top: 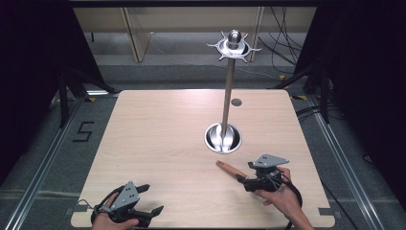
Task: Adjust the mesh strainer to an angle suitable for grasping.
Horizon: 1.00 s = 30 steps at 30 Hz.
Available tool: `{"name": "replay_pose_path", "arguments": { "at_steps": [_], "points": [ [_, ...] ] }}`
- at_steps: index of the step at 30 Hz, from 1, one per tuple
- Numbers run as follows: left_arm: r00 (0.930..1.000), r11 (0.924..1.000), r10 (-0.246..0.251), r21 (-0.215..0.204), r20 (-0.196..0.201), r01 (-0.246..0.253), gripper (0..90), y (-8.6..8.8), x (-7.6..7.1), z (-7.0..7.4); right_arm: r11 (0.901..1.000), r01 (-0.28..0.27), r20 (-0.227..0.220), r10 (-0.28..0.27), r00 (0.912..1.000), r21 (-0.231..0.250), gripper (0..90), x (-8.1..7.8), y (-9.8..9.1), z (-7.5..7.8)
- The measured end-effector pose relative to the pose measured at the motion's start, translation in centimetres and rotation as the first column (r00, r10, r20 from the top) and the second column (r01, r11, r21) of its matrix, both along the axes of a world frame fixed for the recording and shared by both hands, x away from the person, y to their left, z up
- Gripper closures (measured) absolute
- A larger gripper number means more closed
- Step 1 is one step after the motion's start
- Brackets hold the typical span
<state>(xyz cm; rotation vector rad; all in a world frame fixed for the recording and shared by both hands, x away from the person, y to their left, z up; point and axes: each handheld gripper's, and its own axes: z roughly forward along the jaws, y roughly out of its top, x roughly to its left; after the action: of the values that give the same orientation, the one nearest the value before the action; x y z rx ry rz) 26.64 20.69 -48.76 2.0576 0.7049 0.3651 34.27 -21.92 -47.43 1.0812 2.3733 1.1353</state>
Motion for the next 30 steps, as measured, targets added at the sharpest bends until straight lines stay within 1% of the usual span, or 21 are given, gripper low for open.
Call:
{"name": "replay_pose_path", "arguments": {
  "at_steps": [4,5,6,7,9,10,13,14,16,17,18,19,20,22,23,24,26,27,28,29,30],
  "points": [
    [1.0000,1.0000,0.003,-0.001,0.004,-0.003,15.2,0.0,0.0,0.0,1.0000,-0.003,-0.024,0.003,0.9997,-0.009,33.6,0.5,0.3,-0.2],
    [0.9999,0.9997,0.011,-0.023,0.004,-0.011,15.2,-0.1,0.0,-0.1,0.9998,-0.008,-0.029,0.008,0.9996,-0.019,33.6,0.7,0.3,-0.2],
    [1.0000,1.0000,0.002,-0.001,0.008,-0.002,15.2,0.0,0.0,-0.1,0.9995,-0.017,-0.029,0.016,0.9995,-0.027,33.9,0.8,0.3,-0.2],
    [1.0000,1.0000,0.003,-0.004,0.009,-0.003,15.2,0.0,0.0,-0.1,0.9997,-0.007,-0.050,0.006,0.9987,-0.023,34.2,0.9,0.4,-0.2],
    [0.9999,0.9998,0.009,-0.018,0.006,-0.009,15.2,-0.1,-0.1,-0.1,0.9997,-0.008,-0.045,0.007,0.9990,-0.024,34.6,1.1,0.4,-0.3],
    [1.0000,1.0000,0.002,-0.002,0.009,-0.002,15.2,0.0,0.0,0.0,0.9995,-0.013,-0.052,0.011,0.9986,-0.029,34.8,1.1,0.4,-0.3],
    [1.0000,1.0000,0.004,0.002,0.006,-0.004,15.2,0.0,0.0,0.0,0.9993,-0.016,-0.064,0.014,0.9979,-0.033,35.5,1.4,0.5,-0.4],
    [0.9996,0.9994,0.024,-0.026,-0.013,-0.025,15.2,-0.1,-0.2,-0.1,0.9986,-0.033,-0.056,0.030,0.9980,-0.042,36.0,1.5,0.5,-0.5],
    [1.0000,0.9999,0.009,-0.011,0.004,-0.009,15.2,0.0,-0.1,-0.1,0.9995,-0.023,-0.045,0.022,0.9988,-0.023,36.0,1.6,0.7,-0.9],
    [0.9996,0.9993,0.025,-0.026,-0.012,-0.026,15.2,-0.1,-0.2,-0.1,0.9980,-0.036,-0.081,0.032,0.9962,-0.052,36.1,1.6,0.8,-0.9],
    [0.9998,0.9998,0.017,0.007,-0.004,-0.017,15.2,0.1,-0.1,0.0,0.9986,-0.028,-0.079,0.024,0.9965,-0.046,36.3,1.6,0.9,-1.1],
    [0.9998,0.9998,0.018,0.004,-0.003,-0.018,15.2,0.1,-0.1,0.0,0.9958,-0.053,-0.113,0.045,0.9926,-0.074,36.7,1.7,0.8,-0.8],
    [0.9998,0.9998,0.018,0.004,-0.003,-0.018,15.2,0.1,-0.1,0.0,0.9958,-0.053,-0.113,0.045,0.9926,-0.074,36.7,1.7,0.8,-0.8],
    [0.9996,0.9994,0.025,-0.026,-0.012,-0.025,15.2,-0.1,-0.2,-0.1,0.9959,-0.051,-0.113,0.043,0.9927,-0.074,38.2,1.9,0.9,-1.1],
    [0.9999,0.9998,-0.002,0.019,0.015,0.002,15.2,0.2,0.0,0.1,0.9955,-0.051,-0.135,0.040,0.9900,-0.080,39.0,2.1,0.9,-1.3],
    [0.9999,0.9999,0.001,0.017,0.013,-0.001,15.2,0.1,0.0,0.1,0.9971,-0.043,-0.150,0.033,0.9881,-0.062,39.7,2.0,1.1,-1.3],
    [0.9998,0.9998,0.018,0.002,-0.005,-0.018,15.2,0.0,-0.2,0.0,0.9949,-0.060,-0.155,0.047,0.9869,-0.081,41.2,2.3,1.0,-1.4],
    [0.9999,1.0000,0.001,0.010,0.013,-0.001,15.2,0.1,0.0,0.0,0.9945,-0.060,-0.144,0.047,0.9884,-0.086,41.9,2.4,1.0,-1.6],
    [0.9999,1.0000,0.001,0.010,0.013,-0.001,15.2,0.1,0.0,0.0,0.9945,-0.060,-0.144,0.047,0.9884,-0.086,41.9,2.4,1.0,-1.6],
    [0.9998,0.9998,0.020,-0.003,-0.005,-0.020,15.2,0.0,-0.1,0.0,0.9950,-0.038,-0.161,0.023,0.9867,-0.092,43.9,2.4,1.2,-1.7],
    [0.9996,0.9993,0.024,-0.027,-0.013,-0.024,15.2,-0.2,-0.2,-0.1,0.9927,-0.070,-0.139,0.056,0.9887,-0.098,44.5,2.6,1.1,-1.8]
  ]
}}
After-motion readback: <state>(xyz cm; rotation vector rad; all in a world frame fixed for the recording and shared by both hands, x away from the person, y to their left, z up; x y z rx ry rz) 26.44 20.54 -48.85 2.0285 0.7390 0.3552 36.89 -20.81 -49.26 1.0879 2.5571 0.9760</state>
